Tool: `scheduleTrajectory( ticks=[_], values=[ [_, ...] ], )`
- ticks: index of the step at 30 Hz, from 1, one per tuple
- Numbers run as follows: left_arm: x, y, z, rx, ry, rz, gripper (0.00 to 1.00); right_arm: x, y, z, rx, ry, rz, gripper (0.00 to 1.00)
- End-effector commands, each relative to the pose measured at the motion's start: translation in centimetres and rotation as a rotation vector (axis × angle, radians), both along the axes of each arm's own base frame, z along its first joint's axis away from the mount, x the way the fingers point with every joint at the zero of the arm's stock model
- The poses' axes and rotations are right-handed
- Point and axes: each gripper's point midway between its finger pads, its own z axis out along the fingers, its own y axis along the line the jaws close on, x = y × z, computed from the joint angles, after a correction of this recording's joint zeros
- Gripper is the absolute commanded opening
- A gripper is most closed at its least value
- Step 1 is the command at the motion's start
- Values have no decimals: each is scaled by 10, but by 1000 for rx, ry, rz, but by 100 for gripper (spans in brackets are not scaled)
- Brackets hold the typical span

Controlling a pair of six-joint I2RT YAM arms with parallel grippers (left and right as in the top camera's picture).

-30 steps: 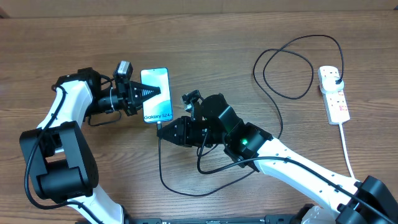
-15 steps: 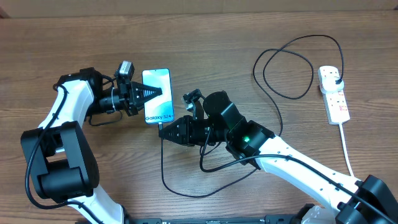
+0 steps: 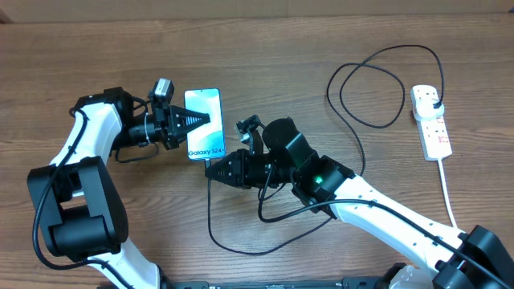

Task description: Plug charger to phone and switch on socket

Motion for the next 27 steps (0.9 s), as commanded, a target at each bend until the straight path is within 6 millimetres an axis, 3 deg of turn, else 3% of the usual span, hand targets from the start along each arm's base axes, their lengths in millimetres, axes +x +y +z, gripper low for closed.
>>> scheduleTrajectory(
  ticks=[1,17,18,19,20,21,23,24,27],
  values=[
    [-8,-12,-2,30,-18,-42,4,60,-26,-1,-37,-85,-224,4],
    [-12,-16,-1,29,-14,-58,4,69,-32,4,-25,-92,-240,4],
    [-12,-16,-1,28,-14,-56,4,67,-33,4,-23,-100,-213,7],
    [-12,-16,-1,28,-14,-56,4,64,-34,4,-21,-109,-180,19],
    [-12,-16,-1,29,-14,-56,4,60,-34,3,-19,-112,-142,35],
    [-12,-16,-1,29,-14,-56,4,56,-36,1,-21,-103,-113,61],
    [-11,-16,-1,28,-15,-56,4,50,-44,-5,-29,-58,-68,89],
    [-11,-16,-1,29,-15,-56,4,48,-50,-9,-33,-23,-56,98],
    [-12,-16,-1,28,-14,-56,4,44,-66,-9,-6,19,8,100]
  ],
)
